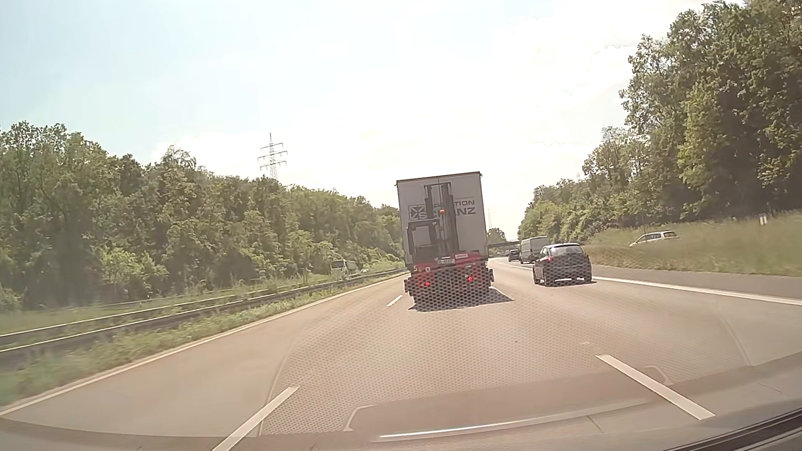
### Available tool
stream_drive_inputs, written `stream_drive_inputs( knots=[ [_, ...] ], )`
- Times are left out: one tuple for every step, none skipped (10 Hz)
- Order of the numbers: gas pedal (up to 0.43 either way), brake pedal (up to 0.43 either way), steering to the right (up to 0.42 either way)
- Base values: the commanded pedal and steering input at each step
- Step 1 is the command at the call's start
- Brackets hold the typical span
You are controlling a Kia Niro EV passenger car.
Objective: Follow the waypoints while adhering to traffic rules and regulations
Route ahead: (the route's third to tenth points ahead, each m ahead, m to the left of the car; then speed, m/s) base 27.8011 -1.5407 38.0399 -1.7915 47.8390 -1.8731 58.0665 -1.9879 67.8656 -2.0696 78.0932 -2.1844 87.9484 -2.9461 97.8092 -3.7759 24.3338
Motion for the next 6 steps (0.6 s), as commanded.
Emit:
stream_drive_inputs(
  knots=[
    [0.331,0.030,0.007],
    [0.331,0.030,0.007],
    [0.331,0.030,0.007],
    [0.331,0.030,0.008],
    [0.331,0.030,0.008],
    [0.331,0.030,0.008]
  ],
)
